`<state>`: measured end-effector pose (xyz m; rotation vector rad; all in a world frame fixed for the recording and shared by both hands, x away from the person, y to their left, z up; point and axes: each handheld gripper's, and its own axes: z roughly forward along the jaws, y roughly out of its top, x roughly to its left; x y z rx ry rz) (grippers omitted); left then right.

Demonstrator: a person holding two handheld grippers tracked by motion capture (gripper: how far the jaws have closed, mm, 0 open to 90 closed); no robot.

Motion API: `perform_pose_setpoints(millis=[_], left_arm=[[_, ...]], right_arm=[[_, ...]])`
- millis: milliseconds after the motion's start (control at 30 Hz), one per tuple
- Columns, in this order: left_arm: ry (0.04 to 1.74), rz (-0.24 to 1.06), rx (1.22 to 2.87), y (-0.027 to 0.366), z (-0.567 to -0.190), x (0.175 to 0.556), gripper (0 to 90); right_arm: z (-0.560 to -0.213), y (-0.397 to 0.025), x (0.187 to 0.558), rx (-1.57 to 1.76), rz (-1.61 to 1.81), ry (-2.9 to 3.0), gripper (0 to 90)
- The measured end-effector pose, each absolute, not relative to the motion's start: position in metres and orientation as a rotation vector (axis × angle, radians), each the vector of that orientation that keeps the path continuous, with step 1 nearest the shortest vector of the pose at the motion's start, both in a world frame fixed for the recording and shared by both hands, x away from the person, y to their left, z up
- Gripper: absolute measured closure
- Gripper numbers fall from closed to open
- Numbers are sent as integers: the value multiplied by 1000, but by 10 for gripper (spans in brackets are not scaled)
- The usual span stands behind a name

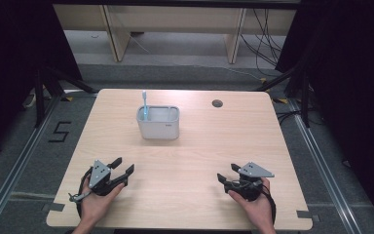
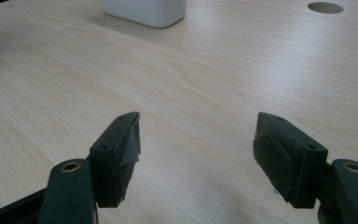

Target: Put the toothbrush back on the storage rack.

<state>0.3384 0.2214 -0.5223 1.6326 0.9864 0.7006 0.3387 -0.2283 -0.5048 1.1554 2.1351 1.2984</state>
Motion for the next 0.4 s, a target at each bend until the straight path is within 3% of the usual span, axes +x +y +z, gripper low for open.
perform_pose_setpoints(millis=[400], left_arm=[[977,722,1597,220,-523,337,418]], right_arm=[[-508,-228,341,1123,1276,2148,328]])
